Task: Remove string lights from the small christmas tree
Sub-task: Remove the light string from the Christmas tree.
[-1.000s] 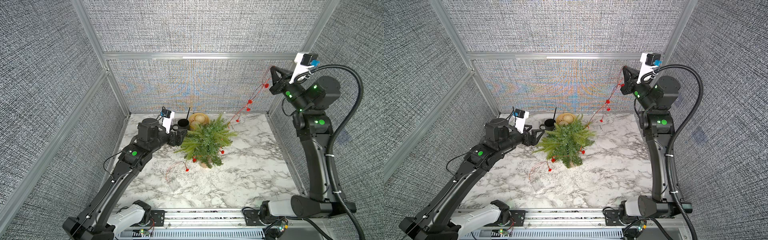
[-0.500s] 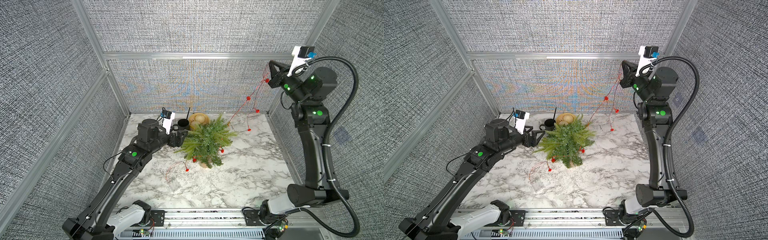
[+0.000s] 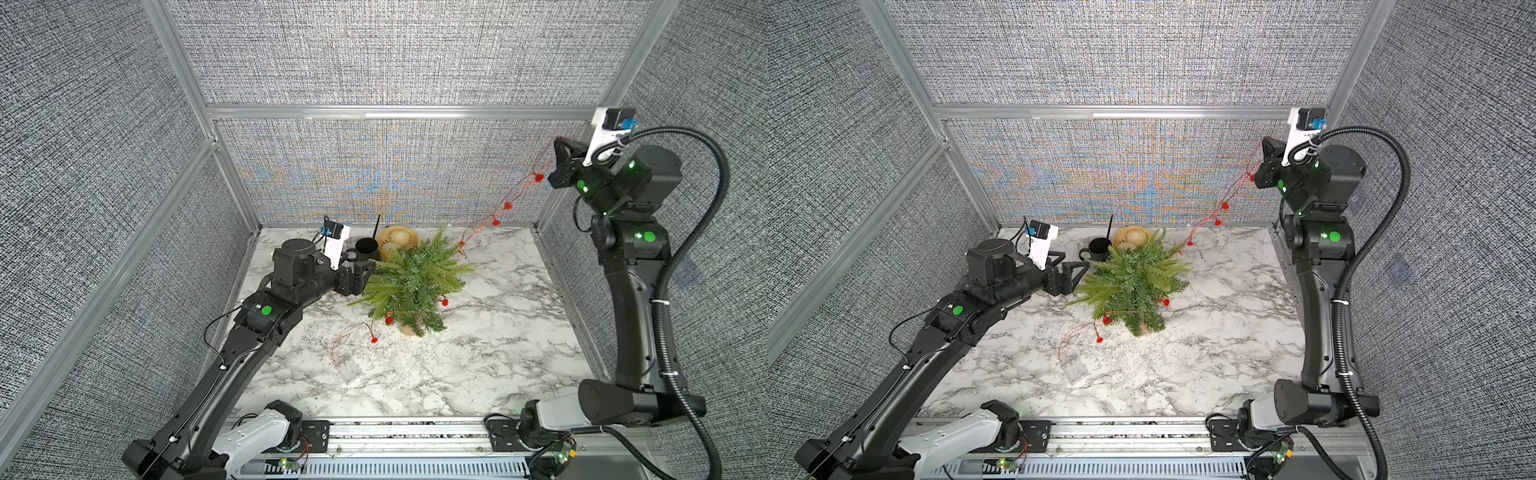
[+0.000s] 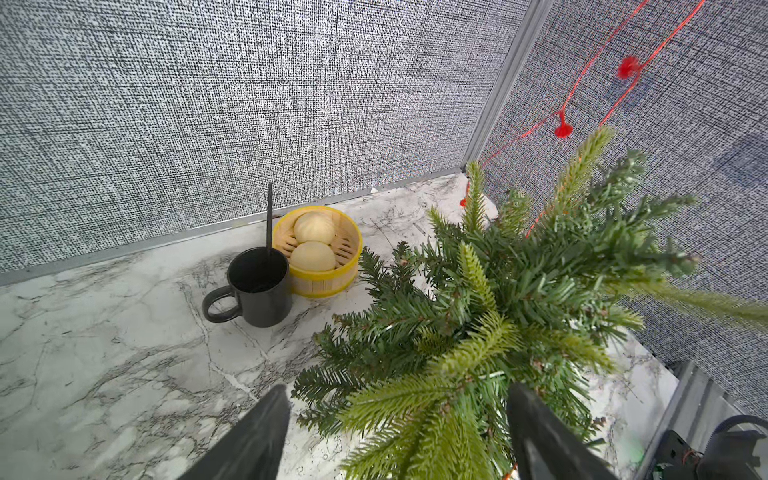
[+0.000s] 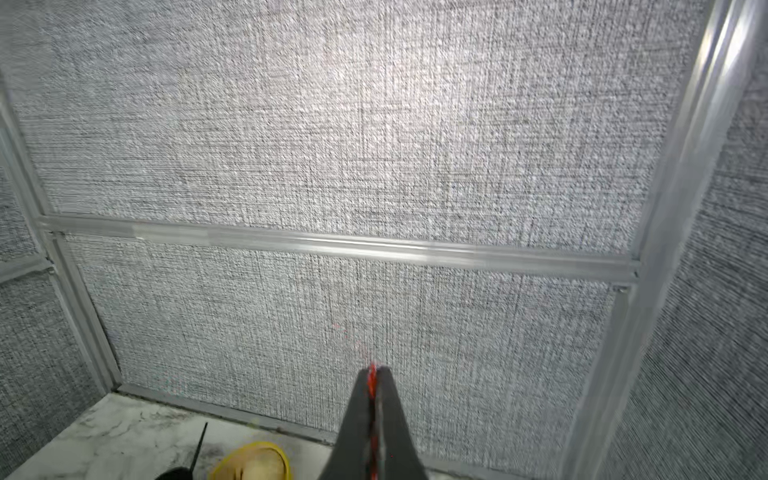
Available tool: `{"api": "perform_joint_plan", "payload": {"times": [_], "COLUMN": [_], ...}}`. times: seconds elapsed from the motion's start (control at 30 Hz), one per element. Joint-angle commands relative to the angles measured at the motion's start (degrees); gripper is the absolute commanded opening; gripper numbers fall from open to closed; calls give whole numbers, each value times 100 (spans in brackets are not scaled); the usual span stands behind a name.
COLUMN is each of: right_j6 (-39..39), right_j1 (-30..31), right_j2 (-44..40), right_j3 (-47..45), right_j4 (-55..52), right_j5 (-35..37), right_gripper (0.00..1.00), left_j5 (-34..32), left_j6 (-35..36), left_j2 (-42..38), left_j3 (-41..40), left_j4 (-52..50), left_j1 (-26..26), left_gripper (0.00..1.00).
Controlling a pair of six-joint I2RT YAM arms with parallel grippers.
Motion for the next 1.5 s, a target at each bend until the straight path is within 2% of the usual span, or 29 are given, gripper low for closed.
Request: {"api": "perform_joint_plan", "payload": {"times": [0.0, 0.27, 0.43, 0.67, 0.9, 1.27, 1.47], "right_j6": [-68, 304, 426, 802, 1142, 1296, 1282], "right_j1": [-165, -808, -1059, -1138, -1139, -1123, -993], "right_j2": [-170, -673, -824, -1019, -782, -200, -25], "right_j3": [-451, -1909, -2278, -3128, -3916, -3797, -3433], "right_j4": [-45, 162, 181, 247, 554, 779, 719], "right_j5": [321, 334, 257, 194, -44, -397, -457], "right_gripper": [0, 0, 0, 0, 0, 0, 0], "left_j5": [85, 112, 135, 141, 198, 126, 147], "left_j6": [55, 113, 124, 119, 171, 120, 85], "left_j2": [26, 143, 221, 264, 342, 344, 361], "left_j3": [57, 209, 289, 272, 360, 222, 168], "left_j4": [87, 0, -22, 28, -12, 5, 53], "left_j1": [12, 12, 13, 13, 12, 12, 12], "left_gripper": [82, 82, 82, 82, 82, 82, 82]}}
